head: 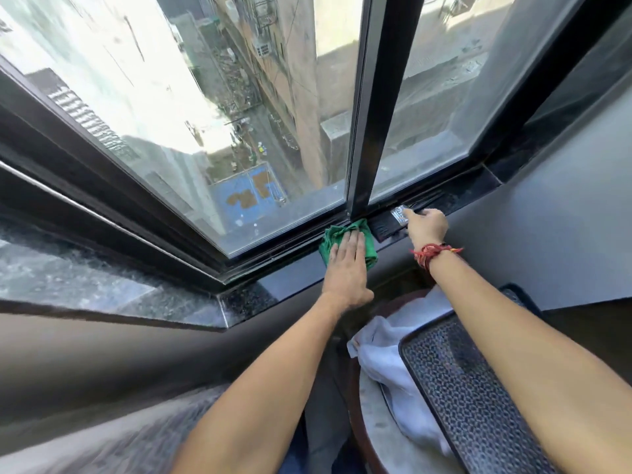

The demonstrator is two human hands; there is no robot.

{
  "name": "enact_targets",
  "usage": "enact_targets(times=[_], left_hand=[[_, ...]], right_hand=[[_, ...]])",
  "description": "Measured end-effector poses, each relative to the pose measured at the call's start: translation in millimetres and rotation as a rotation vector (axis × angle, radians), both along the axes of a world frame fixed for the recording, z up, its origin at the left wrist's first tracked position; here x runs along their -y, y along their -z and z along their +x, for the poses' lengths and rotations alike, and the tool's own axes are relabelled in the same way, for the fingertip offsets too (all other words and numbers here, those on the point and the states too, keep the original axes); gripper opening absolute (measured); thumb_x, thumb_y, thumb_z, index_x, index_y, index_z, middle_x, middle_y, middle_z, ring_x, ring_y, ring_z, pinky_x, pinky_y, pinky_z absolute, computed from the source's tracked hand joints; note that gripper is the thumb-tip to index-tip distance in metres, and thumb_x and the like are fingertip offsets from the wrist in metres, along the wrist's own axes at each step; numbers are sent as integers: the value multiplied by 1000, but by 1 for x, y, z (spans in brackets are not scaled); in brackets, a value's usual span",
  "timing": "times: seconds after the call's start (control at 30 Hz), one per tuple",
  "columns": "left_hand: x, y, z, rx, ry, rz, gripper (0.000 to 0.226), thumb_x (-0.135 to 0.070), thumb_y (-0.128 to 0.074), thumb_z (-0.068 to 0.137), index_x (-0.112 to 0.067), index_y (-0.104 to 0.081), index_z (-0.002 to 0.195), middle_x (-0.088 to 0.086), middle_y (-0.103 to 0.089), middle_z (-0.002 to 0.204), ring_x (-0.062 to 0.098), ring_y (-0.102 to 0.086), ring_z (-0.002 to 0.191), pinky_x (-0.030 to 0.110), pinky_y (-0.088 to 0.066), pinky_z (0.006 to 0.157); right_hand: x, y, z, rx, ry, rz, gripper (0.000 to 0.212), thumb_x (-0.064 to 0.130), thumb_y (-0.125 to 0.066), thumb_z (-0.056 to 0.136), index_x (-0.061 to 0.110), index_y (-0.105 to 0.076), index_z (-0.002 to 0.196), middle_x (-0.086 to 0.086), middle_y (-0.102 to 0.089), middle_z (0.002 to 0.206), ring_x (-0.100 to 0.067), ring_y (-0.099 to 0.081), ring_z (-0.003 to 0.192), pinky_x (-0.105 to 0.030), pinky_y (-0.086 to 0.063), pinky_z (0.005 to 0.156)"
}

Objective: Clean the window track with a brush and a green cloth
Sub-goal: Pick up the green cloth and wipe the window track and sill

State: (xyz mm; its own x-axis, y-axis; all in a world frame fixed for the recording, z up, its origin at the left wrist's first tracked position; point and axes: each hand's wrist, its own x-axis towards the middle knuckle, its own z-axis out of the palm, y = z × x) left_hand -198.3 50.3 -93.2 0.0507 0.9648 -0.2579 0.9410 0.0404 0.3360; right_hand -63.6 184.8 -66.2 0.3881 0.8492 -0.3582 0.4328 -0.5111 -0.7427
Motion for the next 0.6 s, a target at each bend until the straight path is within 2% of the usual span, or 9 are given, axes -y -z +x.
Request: enact_targets(times=[0.03, 0.1, 0.2, 0.27, 0.3, 0.4, 0.47, 0.53, 0.6], left_hand=[[1, 1, 0, -7, -1, 8, 122, -25, -76, 67, -4, 2, 158, 15, 1, 169, 29, 5, 156, 48, -2, 127], [1, 4, 1, -14, -2, 15, 124, -24, -76, 66, -5, 3, 158, 15, 1, 169, 29, 6, 156, 48, -2, 127], [0, 6, 1, -11, 0, 9, 126, -26, -77, 65, -5, 6, 158, 14, 4, 169, 28, 9, 156, 48, 0, 127], [1, 6, 1, -16, 4, 2, 127, -28, -77, 66, -4, 8, 158, 13, 7, 169, 27, 11, 156, 48, 1, 127], [1, 4, 1, -14, 4, -1, 126, -29, -76, 67, -4, 8, 158, 13, 8, 169, 27, 11, 156, 47, 2, 127], [1, -4, 3, 28, -10, -6, 116, -27, -70, 71, -5, 4, 159, 12, 5, 169, 26, 10, 156, 46, 4, 127], [3, -14, 0, 156, -50, 19, 100, -15, -63, 75, -5, -8, 159, 12, -4, 169, 26, 2, 156, 44, 1, 128], [9, -23, -7, 391, -144, 86, 83, 3, -51, 79, -5, -23, 157, 14, -18, 167, 27, -12, 155, 41, -8, 128], [19, -32, -17, 600, -315, 162, 75, 13, -39, 83, -8, -32, 154, 12, -33, 162, 23, -28, 150, 34, -19, 126]], right_hand=[[-7, 0, -6, 16, 11, -33, 32, 30, -76, 82, 3, -67, 97, -25, -67, 97, -38, -67, 102, -41, -52, 90], [-18, 1, -18, 28, 84, -69, 41, 25, -76, 80, -3, -68, 109, -25, -69, 118, -39, -65, 116, -41, -52, 96], [-29, 4, -24, -144, 203, -117, 37, 9, -69, 84, -5, -64, 117, -21, -68, 123, -37, -68, 107, -46, -59, 91], [-31, 3, -21, -360, 267, -136, 28, 1, -67, 85, -2, -60, 112, -14, -67, 107, -29, -68, 83, -51, -62, 84], [-30, 0, -16, -397, 286, -123, 22, 0, -67, 85, 2, -58, 104, -9, -65, 99, -23, -64, 76, -51, -62, 83], [-21, -12, 3, -416, 257, -98, 12, 3, -66, 88, 9, -56, 86, -15, -69, 107, -26, -66, 86, -44, -62, 75], [-6, -22, 14, -507, 233, -76, 11, 2, -66, 87, 7, -56, 89, -18, -69, 99, -30, -69, 82, -40, -61, 62], [10, -31, 19, -577, 210, -48, 12, 2, -67, 84, 9, -58, 85, -14, -69, 83, -25, -72, 61, -29, -57, 49], [28, -40, 16, -618, 197, -9, 14, 3, -69, 79, 11, -58, 80, -12, -68, 75, -19, -70, 46, -24, -54, 47]])
